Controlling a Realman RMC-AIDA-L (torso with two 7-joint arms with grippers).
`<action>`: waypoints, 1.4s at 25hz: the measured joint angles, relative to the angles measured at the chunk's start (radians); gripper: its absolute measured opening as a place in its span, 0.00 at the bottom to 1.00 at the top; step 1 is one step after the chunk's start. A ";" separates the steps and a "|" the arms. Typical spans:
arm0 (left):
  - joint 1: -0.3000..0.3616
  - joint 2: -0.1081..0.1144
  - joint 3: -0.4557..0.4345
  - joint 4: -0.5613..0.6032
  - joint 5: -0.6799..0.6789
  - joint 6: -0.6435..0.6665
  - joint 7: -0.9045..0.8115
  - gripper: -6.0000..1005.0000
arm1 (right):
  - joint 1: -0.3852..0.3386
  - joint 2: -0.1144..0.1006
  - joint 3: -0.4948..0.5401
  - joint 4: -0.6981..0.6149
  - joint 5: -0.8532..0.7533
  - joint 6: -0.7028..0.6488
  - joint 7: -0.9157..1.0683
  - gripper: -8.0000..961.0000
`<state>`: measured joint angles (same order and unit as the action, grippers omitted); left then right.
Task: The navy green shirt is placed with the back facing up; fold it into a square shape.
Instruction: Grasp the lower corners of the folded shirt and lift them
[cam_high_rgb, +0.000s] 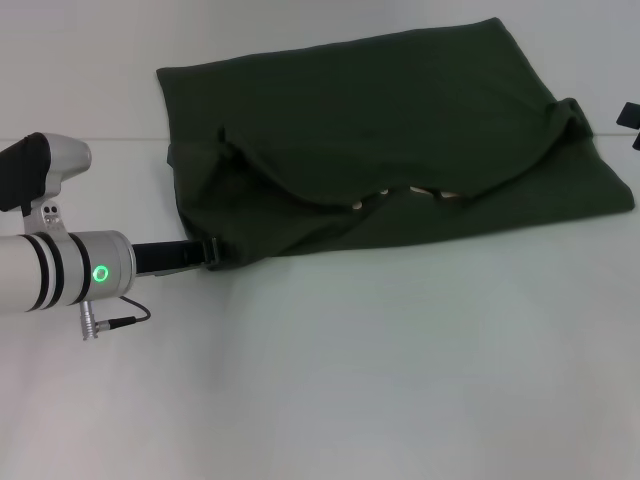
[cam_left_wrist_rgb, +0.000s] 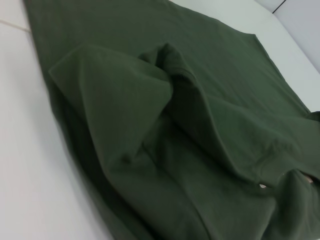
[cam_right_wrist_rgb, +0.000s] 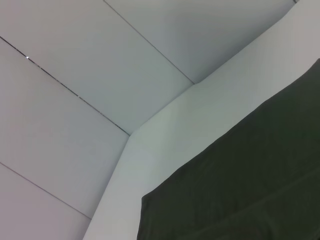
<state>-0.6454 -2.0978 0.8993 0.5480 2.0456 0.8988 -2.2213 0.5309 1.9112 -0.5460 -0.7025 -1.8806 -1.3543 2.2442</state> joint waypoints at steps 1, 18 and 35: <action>0.000 0.000 0.000 0.000 0.000 0.000 0.000 0.10 | 0.000 0.000 0.000 0.000 0.000 0.000 0.000 0.74; 0.008 0.087 -0.118 0.028 0.000 0.193 -0.074 0.00 | 0.065 -0.125 -0.014 -0.013 -0.322 -0.030 0.159 0.74; -0.019 0.080 -0.115 0.050 0.001 0.199 -0.075 0.00 | 0.275 -0.082 -0.100 0.038 -0.770 0.201 0.314 0.74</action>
<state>-0.6646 -2.0181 0.7848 0.5985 2.0462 1.0974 -2.2965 0.8054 1.8291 -0.6464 -0.6650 -2.6504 -1.1530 2.5586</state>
